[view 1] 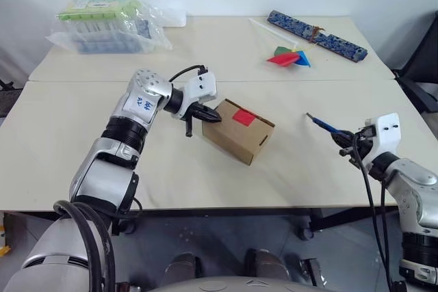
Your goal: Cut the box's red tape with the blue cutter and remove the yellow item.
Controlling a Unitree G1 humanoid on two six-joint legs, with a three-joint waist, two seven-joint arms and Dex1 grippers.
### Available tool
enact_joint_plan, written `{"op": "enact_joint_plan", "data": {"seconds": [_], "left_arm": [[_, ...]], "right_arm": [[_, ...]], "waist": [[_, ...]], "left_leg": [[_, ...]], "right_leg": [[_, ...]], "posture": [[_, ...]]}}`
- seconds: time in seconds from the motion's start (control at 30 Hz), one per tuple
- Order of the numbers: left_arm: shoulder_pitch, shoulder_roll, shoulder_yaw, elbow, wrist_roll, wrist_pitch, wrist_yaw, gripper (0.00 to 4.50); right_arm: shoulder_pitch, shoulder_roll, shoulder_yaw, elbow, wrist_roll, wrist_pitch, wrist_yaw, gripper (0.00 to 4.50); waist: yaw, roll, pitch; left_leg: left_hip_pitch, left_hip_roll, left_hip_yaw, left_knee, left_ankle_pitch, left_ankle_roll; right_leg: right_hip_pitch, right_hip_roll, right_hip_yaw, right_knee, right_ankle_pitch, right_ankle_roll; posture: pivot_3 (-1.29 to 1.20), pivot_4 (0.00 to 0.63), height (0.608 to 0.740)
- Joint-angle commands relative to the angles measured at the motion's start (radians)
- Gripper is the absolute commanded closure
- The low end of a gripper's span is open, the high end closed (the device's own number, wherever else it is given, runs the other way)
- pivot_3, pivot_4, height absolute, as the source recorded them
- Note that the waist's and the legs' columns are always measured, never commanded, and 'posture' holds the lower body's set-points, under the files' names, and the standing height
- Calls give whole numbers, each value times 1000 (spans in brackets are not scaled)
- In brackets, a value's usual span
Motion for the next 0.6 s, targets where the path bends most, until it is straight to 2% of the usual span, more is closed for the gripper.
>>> {"op": "enact_joint_plan", "data": {"seconds": [0.03,0.1,0.37,0.53,0.6], "left_arm": [[49,-2,-39,2,42,19,-5,4500],[55,-2,-38,-6,41,22,-4,4500],[72,1,-36,-36,37,28,-6,4500],[78,0,-35,-42,36,25,-8,4500],[78,-1,-34,-43,35,25,-9,4500]], "right_arm": [[61,-25,48,44,-67,-34,-19,4337],[86,-34,67,64,-100,-62,-31,4337],[139,-82,28,-32,-76,-84,-15,1720],[169,-152,-26,-155,-39,-49,23,87],[169,-183,-46,-205,-15,-30,44,37]], "waist": [[0,0,0],[1,0,0],[1,1,-1],[2,1,-1],[2,1,0]], "left_leg": [[0,0,0,0,0,0],[1,0,0,0,0,0],[1,0,-1,0,0,0],[1,0,-2,-1,0,1],[1,0,-3,-1,0,1]], "right_leg": [[0,0,0,0,0,0],[1,0,0,0,0,0],[1,0,0,-1,0,0],[1,0,0,-2,0,0],[1,0,1,-3,0,0]], "posture": [[0,150,740],[0,150,740],[0,150,740],[0,150,740],[0,150,740]]}}
